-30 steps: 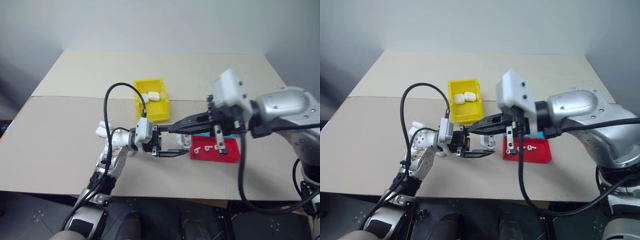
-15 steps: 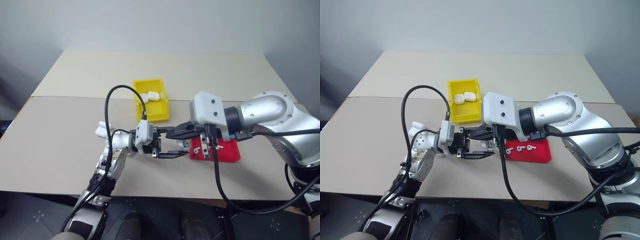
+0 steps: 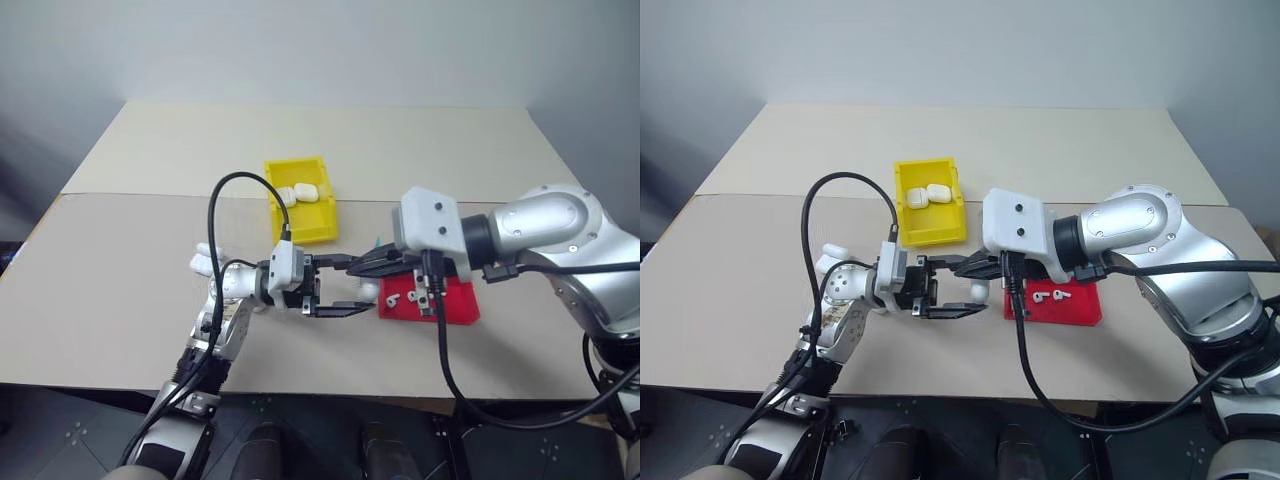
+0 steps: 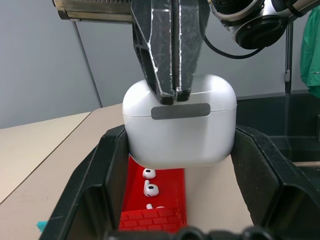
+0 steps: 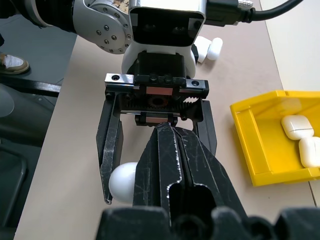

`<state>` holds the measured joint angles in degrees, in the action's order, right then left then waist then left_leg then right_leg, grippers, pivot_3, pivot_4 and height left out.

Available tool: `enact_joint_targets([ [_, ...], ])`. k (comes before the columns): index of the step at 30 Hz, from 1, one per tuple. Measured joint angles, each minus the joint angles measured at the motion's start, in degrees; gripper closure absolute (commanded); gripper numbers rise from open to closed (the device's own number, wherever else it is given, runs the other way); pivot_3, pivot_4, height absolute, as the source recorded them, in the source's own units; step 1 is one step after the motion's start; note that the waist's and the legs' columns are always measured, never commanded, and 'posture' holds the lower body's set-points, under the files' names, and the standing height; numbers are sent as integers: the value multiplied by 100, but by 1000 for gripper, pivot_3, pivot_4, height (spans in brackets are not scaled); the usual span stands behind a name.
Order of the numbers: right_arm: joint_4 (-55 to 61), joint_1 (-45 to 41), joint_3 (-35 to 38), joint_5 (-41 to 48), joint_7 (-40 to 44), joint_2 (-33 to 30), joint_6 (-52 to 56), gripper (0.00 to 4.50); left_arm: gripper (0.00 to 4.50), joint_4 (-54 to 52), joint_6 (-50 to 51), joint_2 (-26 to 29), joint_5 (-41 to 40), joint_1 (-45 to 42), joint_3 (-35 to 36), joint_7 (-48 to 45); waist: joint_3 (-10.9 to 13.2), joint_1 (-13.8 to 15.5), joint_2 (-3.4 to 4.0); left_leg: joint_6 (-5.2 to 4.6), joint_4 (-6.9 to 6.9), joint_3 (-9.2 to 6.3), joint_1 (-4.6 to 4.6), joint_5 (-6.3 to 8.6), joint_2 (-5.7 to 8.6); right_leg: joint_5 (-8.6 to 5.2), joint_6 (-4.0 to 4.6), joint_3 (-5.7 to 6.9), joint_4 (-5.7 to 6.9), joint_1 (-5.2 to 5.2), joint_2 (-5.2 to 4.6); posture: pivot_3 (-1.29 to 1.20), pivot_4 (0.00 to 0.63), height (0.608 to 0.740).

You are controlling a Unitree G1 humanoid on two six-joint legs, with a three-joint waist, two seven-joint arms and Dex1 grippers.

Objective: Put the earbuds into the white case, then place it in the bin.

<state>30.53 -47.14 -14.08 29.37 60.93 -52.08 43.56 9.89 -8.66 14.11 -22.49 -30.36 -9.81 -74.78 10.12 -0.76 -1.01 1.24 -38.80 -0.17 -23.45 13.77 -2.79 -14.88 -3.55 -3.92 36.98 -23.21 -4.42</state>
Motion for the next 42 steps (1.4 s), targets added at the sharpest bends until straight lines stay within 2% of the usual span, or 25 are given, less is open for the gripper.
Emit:
enact_joint_targets([
  [6, -162, 48, 677, 133, -395, 163, 96, 4481, 1731, -94, 54, -8, -2, -2, 43, 274, 0, 0, 0, 0, 0, -1, 0, 0, 0, 0, 0, 0, 1, 1, 0, 0, 150, 740],
  [8, -306, 19, 1138, 212, -773, 316, 246, 4481, 1731, -289, 374, -55, 220, -62, 131, 982, 0, 3, -1, 0, -1, -1, -1, 0, 0, 0, 0, 0, 2, 1, -1, 0, 150, 740],
  [12, -364, 64, 2005, 307, -1716, 611, 568, 4481, 1731, -458, 1402, -309, 1237, -724, 325, 3195, 1, 55, -3, 0, -1, -6, -3, 0, 3, 2, -2, 3, 1, 4, -1, 0, 150, 740],
  [17, -74, 796, 2699, 593, -2320, 769, 971, 4481, 1731, -404, 1795, -1314, 1539, -1576, 1109, 5602, 0, 132, -6, -1, -2, -8, -21, 0, 5, 4, -6, 5, -6, -1, -4, 0, 150, 740],
  [19, -54, 1071, 2631, 571, -2383, 753, 1007, 4481, 1731, -295, 2211, -1353, 1748, -2005, 1214, 6322, 0, 126, -5, -1, -3, -4, -17, 0, 9, 5, -7, 0, -12, -2, -4, 0, 150, 740],
  [22, -55, 1153, 2584, 507, -2465, 608, 1006, 4481, 1731, 138, 2755, -985, 2743, -2277, 705, 7016, -1, 92, -3, -1, 6, -4, 1, 0, 10, 4, -7, -3, -8, 4, -2, 0, 150, 740],
  [26, -43, 1181, 2588, 500, -2545, 538, 1006, 4481, 1731, 763, 3146, -1007, 3416, -2253, 356, 7598, 0, 77, -5, 0, 5, -5, -11, 0, 10, 4, -7, -1, -9, -4, -2, 0, 150, 740],
  [32, 56, 1437, 2598, 494, -2610, 385, 1005, 4481, 1731, 983, 3912, -1149, 3564, -2303, 362, 7824, 0, 89, -6, 0, 3, -4, -18, 0, 11, 4, -7, 0, -11, -6, -3, 0, 150, 740],
  [37, 120, 1507, 2599, 498, -2618, 299, 1005, 4500, 132, 1032, 3987, -1235, 3605, -2311, 303, 7868, 1, 92, -6, 0, 4, -4, -18, 0, 11, 4, -7, 0, -12, -6, -4, 0, 150, 740],
  [42, 101, 1522, 2598, 482, -2619, 293, 999, 4500, 59, 1032, 3942, -1359, 3403, -2332, 527, 7889, 1, 89, -6, 0, 3, -5, -16, 0, 10, 5, -7, 0, -10, -6, -3, 0, 150, 740],
])
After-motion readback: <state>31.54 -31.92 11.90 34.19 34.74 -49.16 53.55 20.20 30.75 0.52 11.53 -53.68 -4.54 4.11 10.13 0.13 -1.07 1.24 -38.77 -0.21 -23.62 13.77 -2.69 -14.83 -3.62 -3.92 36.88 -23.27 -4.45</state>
